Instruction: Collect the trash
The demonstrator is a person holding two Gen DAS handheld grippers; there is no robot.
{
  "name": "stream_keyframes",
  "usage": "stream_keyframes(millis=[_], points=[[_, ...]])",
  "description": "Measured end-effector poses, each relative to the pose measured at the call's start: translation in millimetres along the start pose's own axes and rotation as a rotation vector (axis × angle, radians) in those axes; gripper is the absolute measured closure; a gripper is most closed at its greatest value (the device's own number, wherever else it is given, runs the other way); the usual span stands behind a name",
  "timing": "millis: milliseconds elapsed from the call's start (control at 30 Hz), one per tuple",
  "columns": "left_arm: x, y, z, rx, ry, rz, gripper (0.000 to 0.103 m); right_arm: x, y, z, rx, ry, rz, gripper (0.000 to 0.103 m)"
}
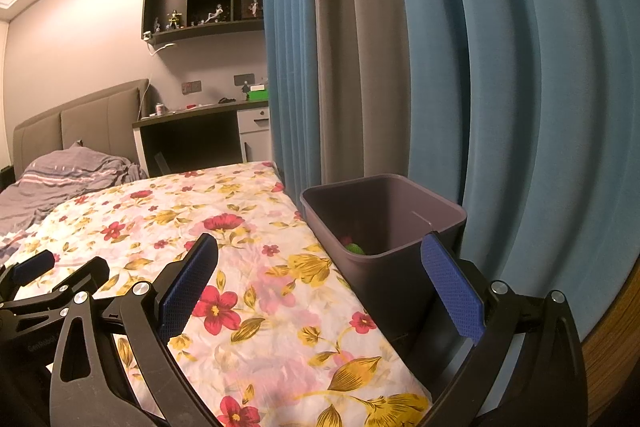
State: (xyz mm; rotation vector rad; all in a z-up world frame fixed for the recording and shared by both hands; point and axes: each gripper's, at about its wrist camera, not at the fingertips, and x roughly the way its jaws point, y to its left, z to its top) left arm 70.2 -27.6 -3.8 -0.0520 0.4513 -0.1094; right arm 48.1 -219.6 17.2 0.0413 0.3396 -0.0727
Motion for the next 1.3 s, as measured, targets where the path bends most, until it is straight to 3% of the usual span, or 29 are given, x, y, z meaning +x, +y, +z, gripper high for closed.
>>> stream_keyframes(millis=[200,533,700,867,1100,1300], points=[[-2.0,-1.5,0.7,0.006,-0.010,-0.008,0.006,0.4,0.6,0.1,0.003,0.000,-0.002,0.006],[-1.8,0.4,0.9,0.007,0.007,-0.016,0.029,0.4,1.4,0.2,0.006,0.001,-0.001,0.006],[-3.4,0.8,1.0,0.004,-0.006,-0.017,0.034,0.2,1.7,0.1,0.007,0.001,-0.002,0.006],[-4.0,0.8,1.1,0.008,-0.011,-0.012,0.034,0.1,1.2,0.1,0.008,0.001,-0.001,0.006],[-6.1,2.5,1.8,0.012,-0.034,0.033,0.017,0.8,1.0,0.9,0.010,-0.002,-0.003,0.006],[-4.2,5.6,1.6,0.001,-0.012,0.040,0.013,-1.4,5.1,1.1,0.025,-0.006,-0.010,0.006]])
